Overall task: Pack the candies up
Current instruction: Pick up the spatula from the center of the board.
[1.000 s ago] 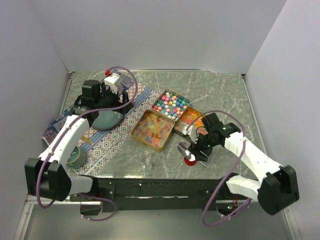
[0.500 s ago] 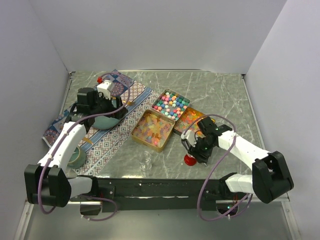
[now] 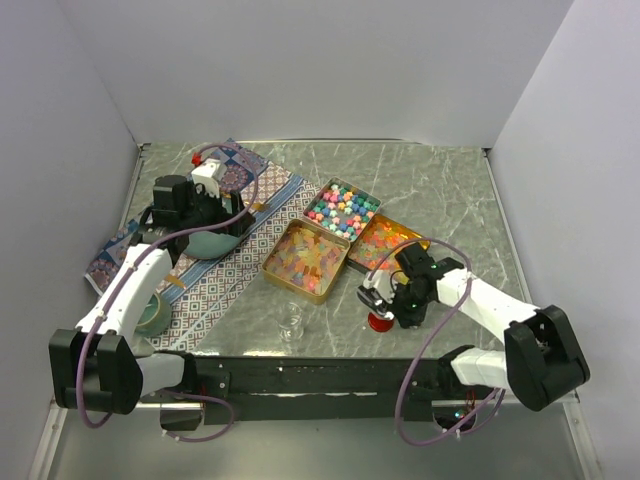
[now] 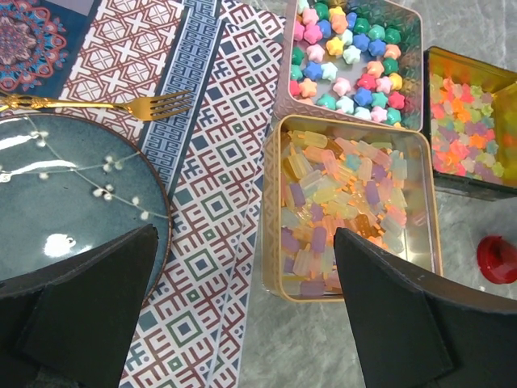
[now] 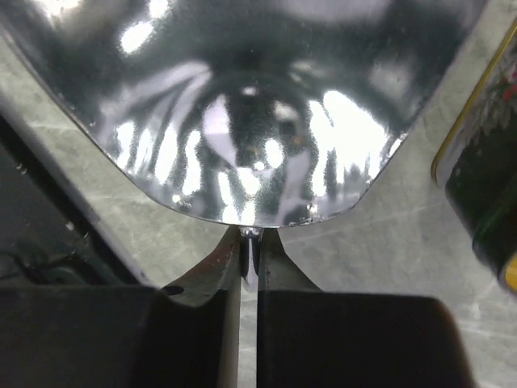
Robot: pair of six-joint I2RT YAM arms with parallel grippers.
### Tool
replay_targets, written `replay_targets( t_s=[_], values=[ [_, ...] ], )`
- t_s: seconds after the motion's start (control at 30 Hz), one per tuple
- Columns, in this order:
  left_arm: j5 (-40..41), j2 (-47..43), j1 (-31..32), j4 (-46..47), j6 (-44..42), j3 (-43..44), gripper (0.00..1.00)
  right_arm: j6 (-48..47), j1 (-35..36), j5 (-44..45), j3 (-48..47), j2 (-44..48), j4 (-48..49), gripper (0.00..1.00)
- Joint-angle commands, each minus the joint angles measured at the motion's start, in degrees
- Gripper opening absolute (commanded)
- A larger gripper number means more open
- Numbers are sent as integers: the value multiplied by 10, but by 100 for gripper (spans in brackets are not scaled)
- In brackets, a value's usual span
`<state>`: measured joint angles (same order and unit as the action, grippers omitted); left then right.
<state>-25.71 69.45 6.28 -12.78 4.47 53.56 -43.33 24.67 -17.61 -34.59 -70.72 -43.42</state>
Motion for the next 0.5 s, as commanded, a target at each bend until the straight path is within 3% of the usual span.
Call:
replay_targets(
  t_s=[0.0, 0.13, 0.37, 0.47],
  values=[
    [-23, -6, -2, 13, 29, 18, 98, -20, -3, -8, -69, 61, -83, 0],
    [-60, 2, 0, 52, 110, 12, 99, -57, 1, -21, -170, 95, -149, 0],
    [-137, 22, 17, 80, 175, 26, 98, -3, 30, -36, -354, -70, -105, 0],
    [-173, 24, 17, 105, 215, 50, 97, -8, 72, 18, -383, -116, -69, 0]
  ],
)
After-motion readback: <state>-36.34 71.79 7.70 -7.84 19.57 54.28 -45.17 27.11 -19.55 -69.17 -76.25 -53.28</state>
